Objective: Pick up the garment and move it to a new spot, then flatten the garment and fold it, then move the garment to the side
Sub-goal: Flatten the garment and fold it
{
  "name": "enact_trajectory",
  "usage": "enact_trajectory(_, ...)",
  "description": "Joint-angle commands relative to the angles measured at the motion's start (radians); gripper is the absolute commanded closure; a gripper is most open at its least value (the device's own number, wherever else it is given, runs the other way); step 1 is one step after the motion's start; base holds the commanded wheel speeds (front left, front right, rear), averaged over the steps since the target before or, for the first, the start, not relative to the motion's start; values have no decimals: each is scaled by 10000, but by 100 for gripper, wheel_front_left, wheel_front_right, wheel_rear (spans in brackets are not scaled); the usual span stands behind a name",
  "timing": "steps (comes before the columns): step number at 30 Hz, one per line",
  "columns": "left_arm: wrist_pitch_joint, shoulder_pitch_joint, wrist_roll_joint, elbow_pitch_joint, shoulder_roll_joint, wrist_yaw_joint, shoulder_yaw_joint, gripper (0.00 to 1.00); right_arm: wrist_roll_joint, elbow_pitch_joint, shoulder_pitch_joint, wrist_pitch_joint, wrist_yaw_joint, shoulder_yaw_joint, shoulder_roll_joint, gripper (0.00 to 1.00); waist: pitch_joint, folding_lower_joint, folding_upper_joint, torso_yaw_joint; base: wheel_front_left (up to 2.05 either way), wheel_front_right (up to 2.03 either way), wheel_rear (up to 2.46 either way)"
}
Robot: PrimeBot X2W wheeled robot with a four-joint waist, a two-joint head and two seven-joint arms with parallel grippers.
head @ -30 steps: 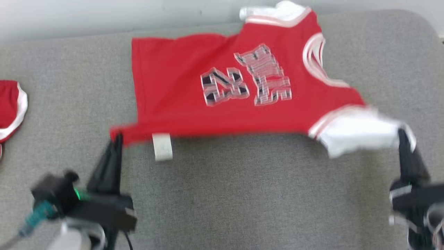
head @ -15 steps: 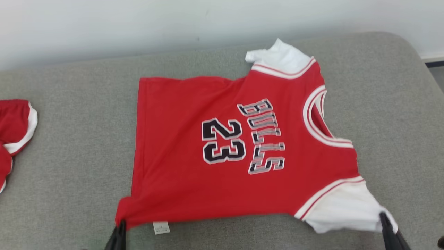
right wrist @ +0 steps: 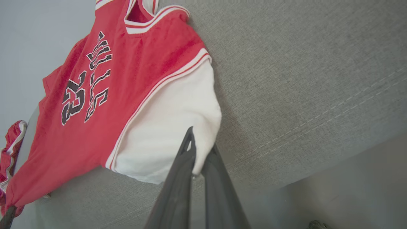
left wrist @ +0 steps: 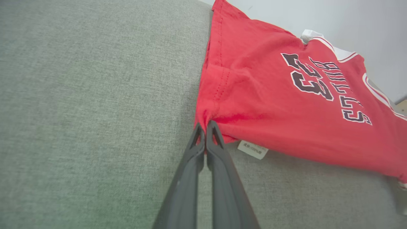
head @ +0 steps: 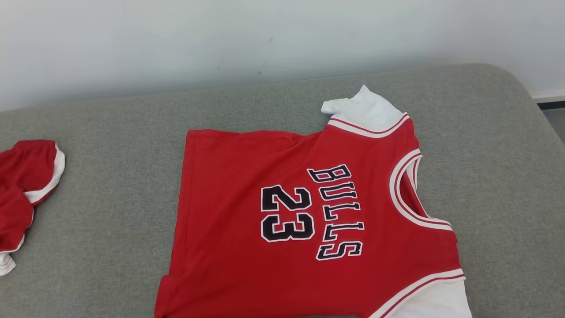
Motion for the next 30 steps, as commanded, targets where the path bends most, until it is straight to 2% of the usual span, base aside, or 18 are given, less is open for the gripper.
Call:
enact_trajectory(1, -32, 6, 192, 41, -85, -53, 50, 100, 106, -84, -106, 38, -24, -23, 122, 100, -29, 1, 0, -8, 0, 0, 0)
enact_trajectory(9, -32, -318, 851, -400, -203, -198, 176, 100, 337, -390, -813, -31, -24, -299, 399, 100, -96, 1, 0, 64, 0, 0, 0)
enact_trajectory(13, -28, -609, 1150, -431, -47, -281, -69, 100, 81, -209, -1572, 179, -24, -230, 195, 100, -113, 1, 0, 57, 0, 0, 0)
enact_trajectory(22, 354, -1848, 1296, 88, 346, -395, -556, 100, -325, 972, -3573, 572, -24, -71, -182, 100, -146, 1, 0, 143, 0, 0, 0)
enact_trajectory(30, 746, -3242, 1223, 983, 686, -451, -1050, 100, -565, 2661, -5638, 399, -24, 137, -581, 100, 39, 1, 0, 225, 0, 0, 0)
